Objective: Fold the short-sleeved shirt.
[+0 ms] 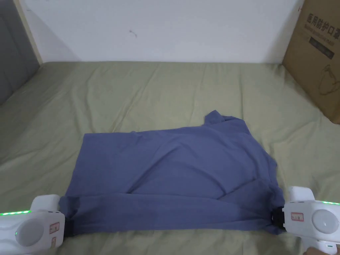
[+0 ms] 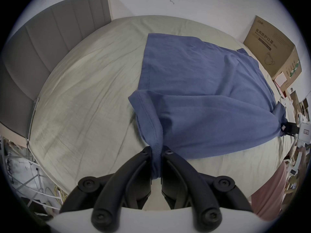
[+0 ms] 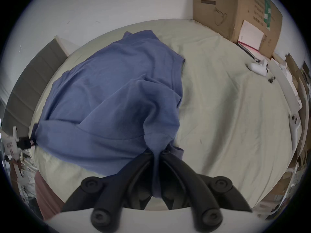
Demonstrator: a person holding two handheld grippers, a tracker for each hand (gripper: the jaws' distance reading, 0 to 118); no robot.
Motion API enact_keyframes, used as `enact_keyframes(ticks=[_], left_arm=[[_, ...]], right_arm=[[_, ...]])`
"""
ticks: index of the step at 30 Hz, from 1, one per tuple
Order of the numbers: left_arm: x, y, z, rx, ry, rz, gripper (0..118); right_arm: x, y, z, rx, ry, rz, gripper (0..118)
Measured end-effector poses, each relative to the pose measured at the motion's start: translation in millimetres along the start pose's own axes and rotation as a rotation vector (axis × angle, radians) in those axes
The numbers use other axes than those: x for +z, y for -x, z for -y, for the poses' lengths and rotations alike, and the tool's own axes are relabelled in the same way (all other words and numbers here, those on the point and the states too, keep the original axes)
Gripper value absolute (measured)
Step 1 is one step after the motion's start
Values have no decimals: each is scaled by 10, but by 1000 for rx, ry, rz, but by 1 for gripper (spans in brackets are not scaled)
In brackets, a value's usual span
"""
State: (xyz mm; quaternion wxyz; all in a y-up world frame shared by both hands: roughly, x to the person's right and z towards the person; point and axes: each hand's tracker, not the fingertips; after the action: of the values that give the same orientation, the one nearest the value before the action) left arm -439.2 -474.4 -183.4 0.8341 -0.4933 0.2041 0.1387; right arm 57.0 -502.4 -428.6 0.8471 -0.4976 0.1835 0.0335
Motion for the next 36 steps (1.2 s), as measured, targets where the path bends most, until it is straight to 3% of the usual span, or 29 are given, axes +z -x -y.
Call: enact_keyframes(ticks=[2,4,9,13,16,19,20,21,22,23,24,25,28,29,30,31,32,36], left_arm=[[41,21,-7,-13,-3,4,8],[85,52,-6,-16,-4,9,8],[278,73,114,-37,-23,10,8],[352,111,353,-135,6,-96,8],[340,225,510,-53,20,-32,8],[323,229,554,-30,16,-26,9],[333,197,531,-39,12,-34,15],[342,173,503,-61,17,-56,31],[353,160,481,-83,13,-82,52],[385,149,442,-87,1,-80,79],[430,150,395,-81,-11,-74,91],[479,148,346,-68,-35,-64,95],[598,108,162,-6,-98,2,92],[619,76,99,5,-114,29,74],[631,35,39,11,-132,52,46],[600,-13,-9,-1,-130,64,13],[548,-68,-58,-9,-128,58,1],[342,-279,-148,-55,-108,49,0]], right_arm=[[108,38,74,57,-7,27,1],[261,7,101,65,0,19,1],[601,-112,318,-30,-10,-28,1],[704,-83,697,11,72,30,1],[718,-75,950,-29,113,1,1],[696,-22,998,9,110,-7,1],[708,-3,964,22,97,15,5],[706,7,908,23,97,31,18],[718,8,847,22,104,52,45],[748,7,793,20,95,53,84],[816,1,723,22,64,31,94],[858,-12,632,17,23,16,94],[944,35,358,14,-23,4,92],[968,56,246,11,-43,-18,77],[958,78,148,8,-54,-42,51],[928,105,78,-1,-69,-44,16],[864,137,10,-12,-85,-38,0],[540,208,-211,-22,-63,-58,0]])
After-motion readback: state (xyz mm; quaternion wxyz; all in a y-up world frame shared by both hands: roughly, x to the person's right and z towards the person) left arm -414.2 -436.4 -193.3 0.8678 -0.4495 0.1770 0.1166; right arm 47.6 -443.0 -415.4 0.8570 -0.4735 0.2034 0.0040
